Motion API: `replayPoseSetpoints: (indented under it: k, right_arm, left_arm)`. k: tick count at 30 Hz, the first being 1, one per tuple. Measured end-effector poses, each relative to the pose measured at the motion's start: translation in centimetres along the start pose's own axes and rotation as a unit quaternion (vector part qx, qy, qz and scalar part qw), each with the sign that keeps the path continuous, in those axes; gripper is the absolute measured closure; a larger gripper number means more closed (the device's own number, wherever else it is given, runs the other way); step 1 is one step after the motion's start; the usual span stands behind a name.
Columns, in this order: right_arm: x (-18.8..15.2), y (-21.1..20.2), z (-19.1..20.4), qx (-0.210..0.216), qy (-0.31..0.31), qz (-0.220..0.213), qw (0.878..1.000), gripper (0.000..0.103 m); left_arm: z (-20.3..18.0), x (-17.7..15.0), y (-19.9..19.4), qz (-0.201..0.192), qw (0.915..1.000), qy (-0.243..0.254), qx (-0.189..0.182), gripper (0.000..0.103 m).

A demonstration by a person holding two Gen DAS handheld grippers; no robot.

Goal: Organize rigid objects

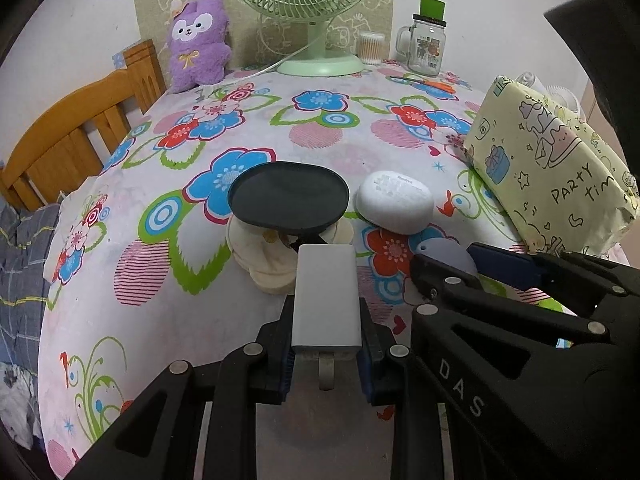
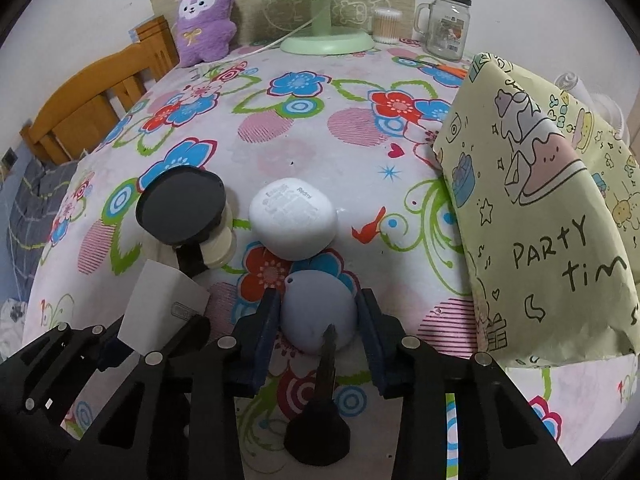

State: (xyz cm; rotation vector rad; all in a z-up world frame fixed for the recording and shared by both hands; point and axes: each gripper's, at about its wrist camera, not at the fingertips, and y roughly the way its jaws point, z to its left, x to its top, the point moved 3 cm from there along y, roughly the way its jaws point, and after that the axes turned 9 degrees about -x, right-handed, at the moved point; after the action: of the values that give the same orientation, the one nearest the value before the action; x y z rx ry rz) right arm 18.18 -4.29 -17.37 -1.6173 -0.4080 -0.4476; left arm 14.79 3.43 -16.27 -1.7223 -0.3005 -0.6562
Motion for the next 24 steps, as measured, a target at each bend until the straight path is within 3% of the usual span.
replayPoseSetpoints:
  k: [24]
  right_arm:
    - [-0.3,-5.4,-1.1,0.005,0.0,-0.044,0.999,0.061]
  left_arm:
    - [-1.8,0.2,-4.9,-0.038,0.9993,0.005,-0.002,0.078]
